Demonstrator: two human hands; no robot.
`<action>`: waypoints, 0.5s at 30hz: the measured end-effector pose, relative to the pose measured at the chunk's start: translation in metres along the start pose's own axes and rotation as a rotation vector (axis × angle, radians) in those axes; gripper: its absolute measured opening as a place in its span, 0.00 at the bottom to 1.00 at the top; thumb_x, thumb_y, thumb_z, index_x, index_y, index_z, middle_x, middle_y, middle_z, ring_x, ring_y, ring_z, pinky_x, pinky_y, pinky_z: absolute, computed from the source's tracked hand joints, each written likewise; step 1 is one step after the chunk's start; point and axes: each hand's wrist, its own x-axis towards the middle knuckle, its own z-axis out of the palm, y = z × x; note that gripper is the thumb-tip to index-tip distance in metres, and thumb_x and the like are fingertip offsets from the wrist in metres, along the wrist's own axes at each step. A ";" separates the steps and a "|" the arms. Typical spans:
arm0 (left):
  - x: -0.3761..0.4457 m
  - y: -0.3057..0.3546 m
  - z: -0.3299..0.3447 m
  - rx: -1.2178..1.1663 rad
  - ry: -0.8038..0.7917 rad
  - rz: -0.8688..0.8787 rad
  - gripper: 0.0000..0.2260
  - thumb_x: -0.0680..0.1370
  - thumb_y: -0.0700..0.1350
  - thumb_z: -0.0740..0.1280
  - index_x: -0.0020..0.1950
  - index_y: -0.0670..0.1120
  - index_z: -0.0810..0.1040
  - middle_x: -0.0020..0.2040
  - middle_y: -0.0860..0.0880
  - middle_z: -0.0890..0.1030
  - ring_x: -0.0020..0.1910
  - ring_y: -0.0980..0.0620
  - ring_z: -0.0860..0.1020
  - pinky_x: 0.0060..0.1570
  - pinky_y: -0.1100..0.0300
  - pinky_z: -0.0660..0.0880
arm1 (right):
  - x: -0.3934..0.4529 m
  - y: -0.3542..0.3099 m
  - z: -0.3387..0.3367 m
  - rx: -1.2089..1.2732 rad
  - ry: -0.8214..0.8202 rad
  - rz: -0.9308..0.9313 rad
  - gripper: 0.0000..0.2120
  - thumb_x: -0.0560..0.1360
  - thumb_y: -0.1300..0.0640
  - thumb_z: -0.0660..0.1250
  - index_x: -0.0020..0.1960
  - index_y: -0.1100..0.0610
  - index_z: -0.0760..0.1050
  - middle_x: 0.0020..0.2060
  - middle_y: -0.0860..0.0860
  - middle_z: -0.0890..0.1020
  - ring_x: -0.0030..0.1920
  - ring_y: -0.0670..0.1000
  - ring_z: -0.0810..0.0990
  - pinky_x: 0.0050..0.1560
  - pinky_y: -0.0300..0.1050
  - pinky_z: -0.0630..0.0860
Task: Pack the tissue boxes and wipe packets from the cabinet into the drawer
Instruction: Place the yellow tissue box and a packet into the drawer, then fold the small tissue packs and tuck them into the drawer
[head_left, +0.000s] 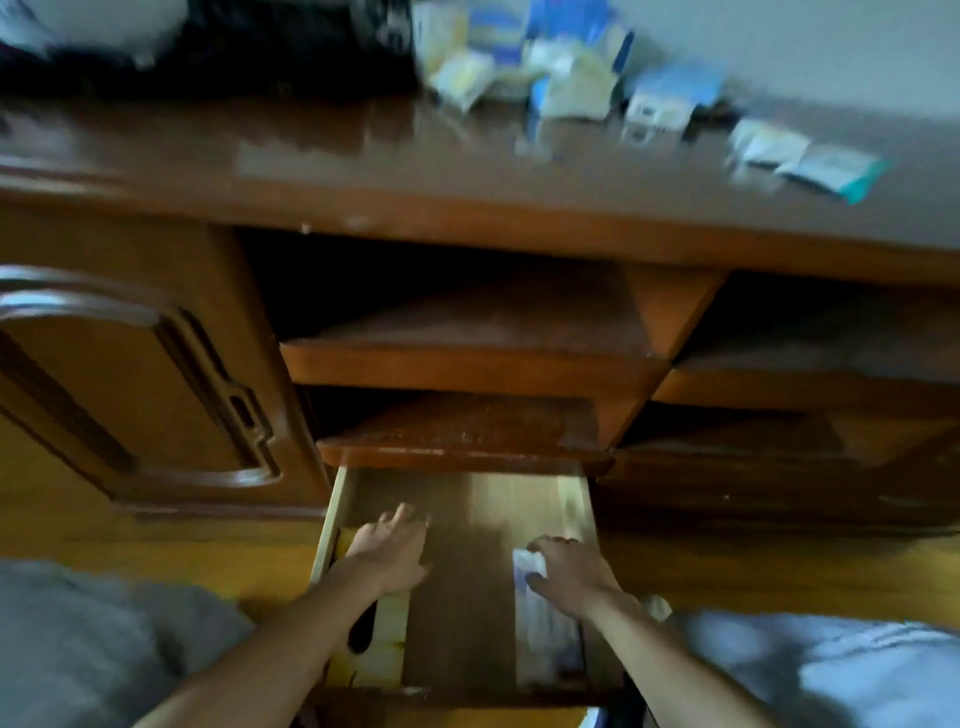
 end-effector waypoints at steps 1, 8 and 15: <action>-0.006 0.010 -0.026 0.030 0.062 0.066 0.27 0.80 0.55 0.65 0.78 0.54 0.64 0.76 0.48 0.70 0.71 0.45 0.73 0.65 0.49 0.73 | -0.005 -0.003 -0.024 0.053 0.121 -0.058 0.14 0.79 0.47 0.63 0.63 0.46 0.78 0.57 0.45 0.84 0.57 0.47 0.82 0.56 0.42 0.78; -0.094 0.076 -0.221 0.144 0.969 0.505 0.11 0.79 0.51 0.61 0.54 0.54 0.83 0.45 0.55 0.85 0.40 0.54 0.84 0.33 0.58 0.80 | -0.068 -0.038 -0.211 0.161 1.148 -0.423 0.04 0.74 0.56 0.68 0.45 0.50 0.81 0.28 0.44 0.79 0.27 0.44 0.77 0.28 0.36 0.72; -0.102 0.077 -0.363 0.107 1.289 0.500 0.08 0.78 0.46 0.65 0.55 0.51 0.82 0.48 0.53 0.83 0.49 0.49 0.82 0.35 0.54 0.79 | -0.070 -0.057 -0.362 0.054 1.292 -0.359 0.06 0.76 0.57 0.68 0.50 0.48 0.80 0.38 0.42 0.83 0.38 0.43 0.80 0.35 0.41 0.75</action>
